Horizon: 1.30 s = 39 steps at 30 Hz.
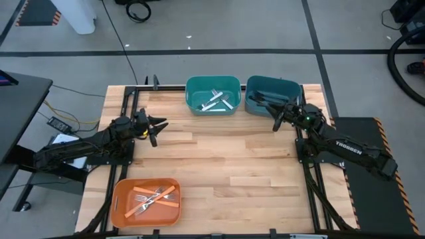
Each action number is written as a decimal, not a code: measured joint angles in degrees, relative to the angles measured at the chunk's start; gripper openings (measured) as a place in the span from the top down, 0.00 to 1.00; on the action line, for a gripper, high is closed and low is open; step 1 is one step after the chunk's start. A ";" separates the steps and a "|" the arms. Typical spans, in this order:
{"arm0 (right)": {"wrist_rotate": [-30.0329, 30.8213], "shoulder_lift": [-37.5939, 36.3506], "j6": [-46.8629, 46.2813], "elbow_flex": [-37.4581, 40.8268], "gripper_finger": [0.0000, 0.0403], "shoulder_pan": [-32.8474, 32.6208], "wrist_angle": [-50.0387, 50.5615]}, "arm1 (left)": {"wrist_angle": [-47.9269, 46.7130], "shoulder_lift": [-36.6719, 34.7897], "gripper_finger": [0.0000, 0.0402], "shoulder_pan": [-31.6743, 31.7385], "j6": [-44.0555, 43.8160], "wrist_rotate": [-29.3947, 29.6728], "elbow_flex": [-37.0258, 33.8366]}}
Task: Sort silverware by color (type)
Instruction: Return To Home Position
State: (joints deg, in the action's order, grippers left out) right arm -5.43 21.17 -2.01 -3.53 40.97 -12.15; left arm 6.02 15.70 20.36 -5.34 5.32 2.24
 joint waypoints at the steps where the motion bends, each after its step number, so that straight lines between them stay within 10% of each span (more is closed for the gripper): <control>1: -0.12 0.02 -0.35 0.09 0.74 0.00 0.25 | -0.02 0.00 0.71 0.00 0.00 -0.02 0.00; 21: 0.01 -1.78 -0.84 0.32 0.74 -0.89 0.30 | 0.23 -0.04 0.71 0.02 0.00 -0.02 -0.08; 39: -0.29 -21.11 -0.86 0.32 0.74 -20.10 -0.65 | -3.21 -11.82 0.71 -6.84 -0.02 -0.07 -1.75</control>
State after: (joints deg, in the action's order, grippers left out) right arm -5.72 0.06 -2.87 -3.21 20.87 -12.81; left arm 2.81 3.88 13.52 -5.37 5.25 0.49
